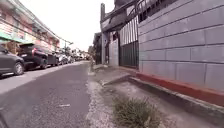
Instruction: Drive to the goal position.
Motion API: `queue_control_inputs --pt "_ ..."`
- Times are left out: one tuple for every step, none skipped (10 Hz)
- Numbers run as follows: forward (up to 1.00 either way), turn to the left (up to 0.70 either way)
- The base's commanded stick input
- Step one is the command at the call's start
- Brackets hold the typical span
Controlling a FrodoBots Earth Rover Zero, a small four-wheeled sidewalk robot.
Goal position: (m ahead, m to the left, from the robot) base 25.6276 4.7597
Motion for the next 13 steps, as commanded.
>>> queue_control_inputs --pt "-0.7 0.0" --pt "-0.7 0.0" --pt "-0.7 0.0" --pt "-0.7 0.0" --pt "-0.7 0.0" --pt "-0.7 0.0" --pt "-0.3 0.0" --pt "0.0 0.0" --pt "0.0 0.0" --pt "0.0 0.0" --pt "0.0 0.0" --pt "0.0 0.0" --pt "0.0 0.0"
